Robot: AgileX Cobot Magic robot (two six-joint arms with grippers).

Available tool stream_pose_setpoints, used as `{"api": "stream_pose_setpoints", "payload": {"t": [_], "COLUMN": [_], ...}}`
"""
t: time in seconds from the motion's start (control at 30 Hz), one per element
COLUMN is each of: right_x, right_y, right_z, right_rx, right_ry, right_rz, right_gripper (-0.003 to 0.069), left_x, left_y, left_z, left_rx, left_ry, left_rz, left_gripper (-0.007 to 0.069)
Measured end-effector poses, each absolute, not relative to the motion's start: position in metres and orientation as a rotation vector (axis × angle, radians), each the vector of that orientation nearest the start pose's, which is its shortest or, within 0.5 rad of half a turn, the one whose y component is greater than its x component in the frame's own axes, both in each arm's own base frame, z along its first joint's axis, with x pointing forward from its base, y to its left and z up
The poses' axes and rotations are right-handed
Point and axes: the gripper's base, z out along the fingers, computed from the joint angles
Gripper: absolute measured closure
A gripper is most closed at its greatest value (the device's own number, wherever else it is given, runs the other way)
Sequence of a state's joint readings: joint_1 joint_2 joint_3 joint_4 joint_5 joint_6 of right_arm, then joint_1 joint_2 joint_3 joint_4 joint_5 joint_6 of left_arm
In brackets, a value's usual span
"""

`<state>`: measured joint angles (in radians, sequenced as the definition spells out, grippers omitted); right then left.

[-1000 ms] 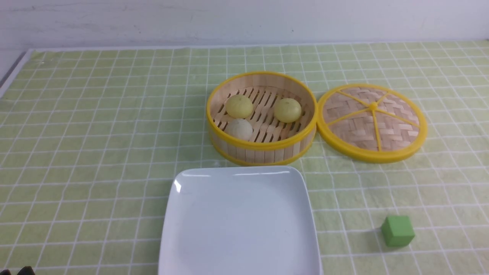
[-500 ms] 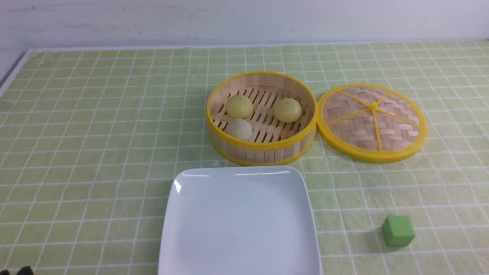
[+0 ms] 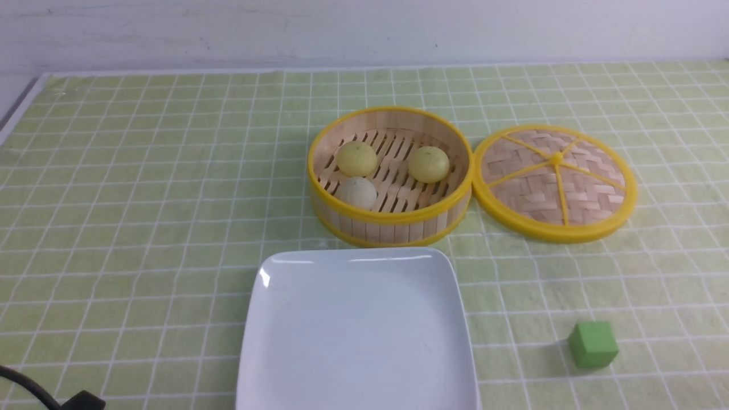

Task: Put the steamed buns into the plate on the green tablecloth.
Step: 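Reach toward a bun in the bamboo steamer with the right gripper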

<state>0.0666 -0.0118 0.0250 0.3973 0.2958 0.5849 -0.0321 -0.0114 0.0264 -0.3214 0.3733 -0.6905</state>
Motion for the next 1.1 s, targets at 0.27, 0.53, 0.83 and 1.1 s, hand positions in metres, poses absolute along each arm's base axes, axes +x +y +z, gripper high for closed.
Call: {"api": "stream_pose_setpoints", "payload": {"t": [0.27, 0.53, 0.83, 1.1], "right_x": [0.055, 0.05, 0.091, 0.153], "right_y": [0.011, 0.008, 0.015, 0.039], "right_z": [0.191, 0.269, 0.287, 0.273], "right_rx": [0.724, 0.442, 0.404, 0.103], "right_ry": [1.585, 1.501, 2.257, 2.7], "right_rz": [0.854, 0.648, 0.387, 0.524], "right_gripper": [0.0435, 0.0658, 0.0672, 0.0666], "left_x": [0.051, 0.035, 0.075, 0.132], "left_y": [-0.013, -0.013, -0.012, -0.028], "left_z": [0.174, 0.256, 0.262, 0.253], "left_rx": [-0.809, -0.566, -0.485, -0.238], "left_ry": [1.77, 1.686, 2.251, 2.709], "left_rz": [-0.804, -0.714, -0.395, -0.432], "left_gripper": [0.0401, 0.0597, 0.0622, 0.0622]}}
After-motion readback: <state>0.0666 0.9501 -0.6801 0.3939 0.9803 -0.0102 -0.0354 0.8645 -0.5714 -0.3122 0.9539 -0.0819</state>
